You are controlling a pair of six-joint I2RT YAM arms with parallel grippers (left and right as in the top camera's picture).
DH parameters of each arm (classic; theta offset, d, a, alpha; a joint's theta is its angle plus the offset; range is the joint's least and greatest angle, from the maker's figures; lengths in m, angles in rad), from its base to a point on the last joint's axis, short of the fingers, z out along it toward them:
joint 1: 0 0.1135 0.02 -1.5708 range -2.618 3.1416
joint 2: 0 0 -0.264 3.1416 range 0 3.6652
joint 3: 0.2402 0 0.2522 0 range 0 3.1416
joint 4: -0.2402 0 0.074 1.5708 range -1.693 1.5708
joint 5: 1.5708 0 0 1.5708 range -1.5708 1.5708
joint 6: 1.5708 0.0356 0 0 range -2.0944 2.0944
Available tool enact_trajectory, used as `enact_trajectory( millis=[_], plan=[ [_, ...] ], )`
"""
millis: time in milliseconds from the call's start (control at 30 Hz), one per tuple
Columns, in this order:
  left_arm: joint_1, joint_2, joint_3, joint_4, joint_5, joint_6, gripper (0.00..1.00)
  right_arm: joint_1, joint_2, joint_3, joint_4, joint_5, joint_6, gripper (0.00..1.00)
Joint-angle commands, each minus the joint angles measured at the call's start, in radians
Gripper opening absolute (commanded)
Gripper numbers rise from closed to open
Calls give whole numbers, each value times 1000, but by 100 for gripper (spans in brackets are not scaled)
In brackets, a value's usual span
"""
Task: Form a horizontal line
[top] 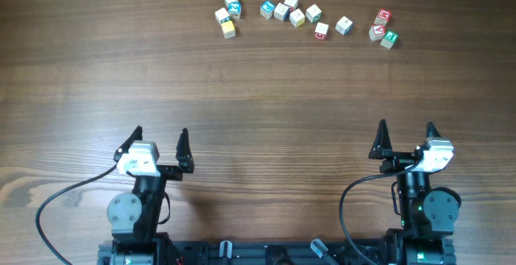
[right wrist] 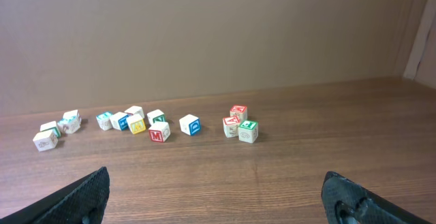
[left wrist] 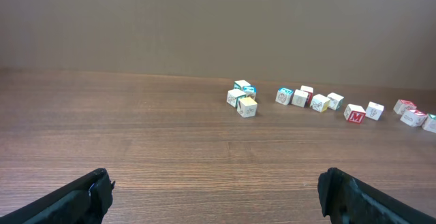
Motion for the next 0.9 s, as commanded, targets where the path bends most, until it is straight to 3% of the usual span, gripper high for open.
enact_trajectory(
  millis=[0, 867],
  plan=[
    [-6, -8, -3, -7, -6, 2, 100, -4, -4, -1, 2, -16, 14, 100],
    [-6, -8, -3, -7, -6, 2, 100, -4, -4, -1, 2, -16, 14, 100]
  ],
)
